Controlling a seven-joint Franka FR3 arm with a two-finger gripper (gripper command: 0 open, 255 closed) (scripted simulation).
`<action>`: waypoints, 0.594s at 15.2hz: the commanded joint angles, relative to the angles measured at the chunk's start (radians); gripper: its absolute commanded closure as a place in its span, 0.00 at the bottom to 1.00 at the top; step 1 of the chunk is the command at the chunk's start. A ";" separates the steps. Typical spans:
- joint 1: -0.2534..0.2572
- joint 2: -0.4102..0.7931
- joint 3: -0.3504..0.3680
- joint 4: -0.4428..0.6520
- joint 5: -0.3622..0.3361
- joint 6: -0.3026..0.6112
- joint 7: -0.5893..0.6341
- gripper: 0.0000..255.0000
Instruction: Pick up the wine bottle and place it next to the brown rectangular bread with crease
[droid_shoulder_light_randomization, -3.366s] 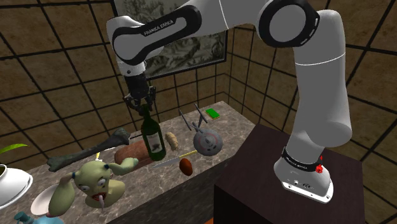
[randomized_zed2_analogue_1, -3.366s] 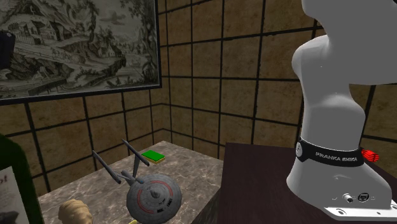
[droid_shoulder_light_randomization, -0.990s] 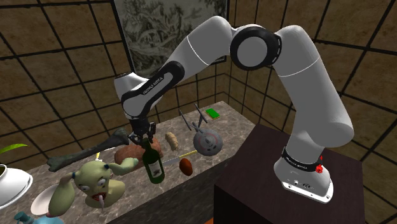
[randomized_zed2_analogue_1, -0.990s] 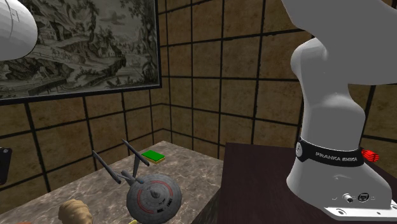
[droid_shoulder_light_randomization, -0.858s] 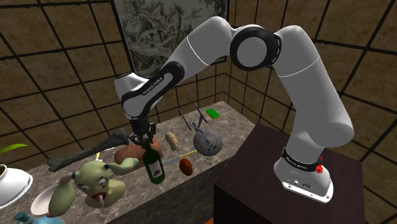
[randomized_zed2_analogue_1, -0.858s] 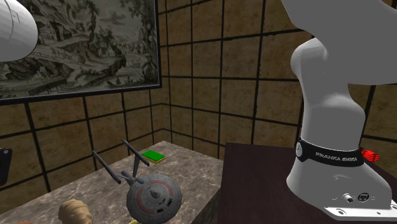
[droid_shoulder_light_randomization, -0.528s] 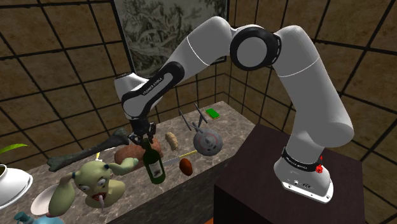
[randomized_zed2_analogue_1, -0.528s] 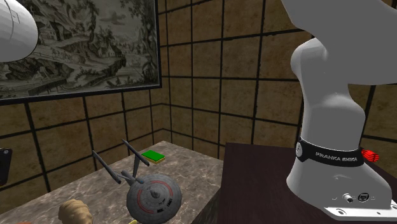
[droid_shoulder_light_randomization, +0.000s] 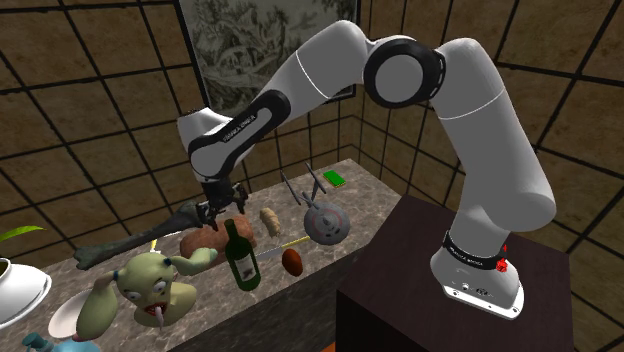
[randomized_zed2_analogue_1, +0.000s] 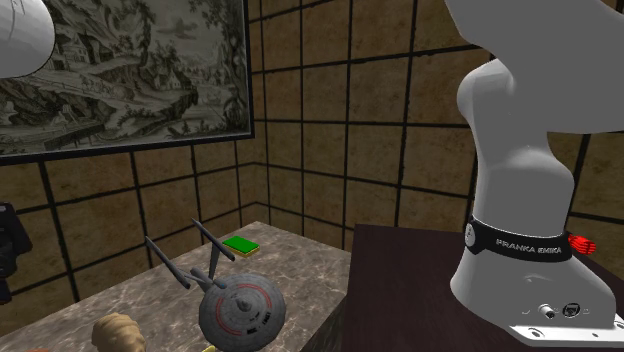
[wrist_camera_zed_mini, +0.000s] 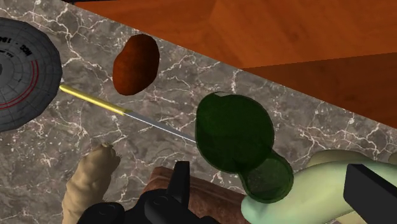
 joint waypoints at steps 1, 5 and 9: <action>-0.003 -0.027 0.002 0.018 0.003 -0.045 0.000 0.00; -0.004 -0.037 0.002 0.029 0.004 -0.066 -0.001 0.00; -0.004 -0.037 0.002 0.029 0.004 -0.066 -0.001 0.00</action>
